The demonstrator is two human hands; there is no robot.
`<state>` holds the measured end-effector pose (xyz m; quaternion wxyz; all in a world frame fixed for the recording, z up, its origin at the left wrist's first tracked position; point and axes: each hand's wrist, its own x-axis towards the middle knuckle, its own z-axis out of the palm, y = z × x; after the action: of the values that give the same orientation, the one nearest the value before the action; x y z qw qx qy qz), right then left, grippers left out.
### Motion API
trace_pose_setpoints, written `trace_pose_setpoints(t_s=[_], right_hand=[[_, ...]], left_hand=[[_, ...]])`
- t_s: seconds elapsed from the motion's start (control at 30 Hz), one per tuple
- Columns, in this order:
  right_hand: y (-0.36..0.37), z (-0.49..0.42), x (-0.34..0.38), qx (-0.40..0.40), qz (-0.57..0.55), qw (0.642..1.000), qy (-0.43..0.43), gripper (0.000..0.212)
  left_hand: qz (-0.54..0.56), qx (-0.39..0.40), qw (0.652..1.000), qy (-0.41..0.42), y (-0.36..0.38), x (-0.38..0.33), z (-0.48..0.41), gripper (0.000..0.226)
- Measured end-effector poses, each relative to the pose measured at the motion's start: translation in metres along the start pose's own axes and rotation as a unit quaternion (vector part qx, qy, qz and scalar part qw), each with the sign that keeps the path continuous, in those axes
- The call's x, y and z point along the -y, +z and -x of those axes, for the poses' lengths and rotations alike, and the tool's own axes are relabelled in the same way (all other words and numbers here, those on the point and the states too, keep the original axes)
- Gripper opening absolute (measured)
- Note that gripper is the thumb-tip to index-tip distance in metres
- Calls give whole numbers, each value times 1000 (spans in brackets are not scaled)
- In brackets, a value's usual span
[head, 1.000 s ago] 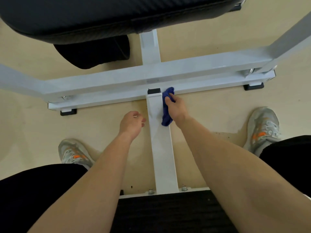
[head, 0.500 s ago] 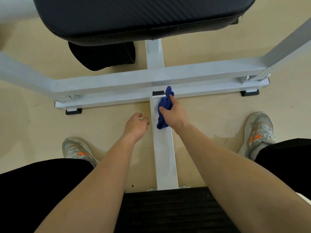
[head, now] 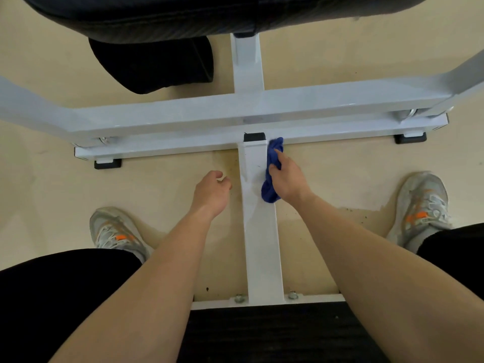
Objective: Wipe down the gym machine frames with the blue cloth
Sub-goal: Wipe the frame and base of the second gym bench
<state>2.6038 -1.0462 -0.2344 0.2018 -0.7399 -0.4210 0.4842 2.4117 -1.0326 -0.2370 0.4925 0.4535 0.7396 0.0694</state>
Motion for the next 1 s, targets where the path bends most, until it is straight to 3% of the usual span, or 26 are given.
trace_pose_setpoints(t_s=[0.3,0.47,0.6,0.7,0.83,0.93,1.0], right_hand=[[10,87,-42,85,64,993,54,26],[12,51,-17,31,54,998,-9,21],[12,27,-3,25,95,995,-29,48],[18,48,-22,24,162,986,-25,45],[30,97,-49,121,319,940,-3,39],[15,126,-42,166,306,937,35,37],[-3,138,-25,182,294,938,16,34]], left_hand=[[-56,33,998,1,17,10,44,49],[-57,29,998,2,20,12,51,47],[-42,6,999,-7,12,13,48,44],[-46,13,999,-17,10,17,56,44],[-67,20,997,-25,16,13,85,45],[-69,31,997,-20,25,6,120,46],[-86,50,995,-2,27,2,142,48]])
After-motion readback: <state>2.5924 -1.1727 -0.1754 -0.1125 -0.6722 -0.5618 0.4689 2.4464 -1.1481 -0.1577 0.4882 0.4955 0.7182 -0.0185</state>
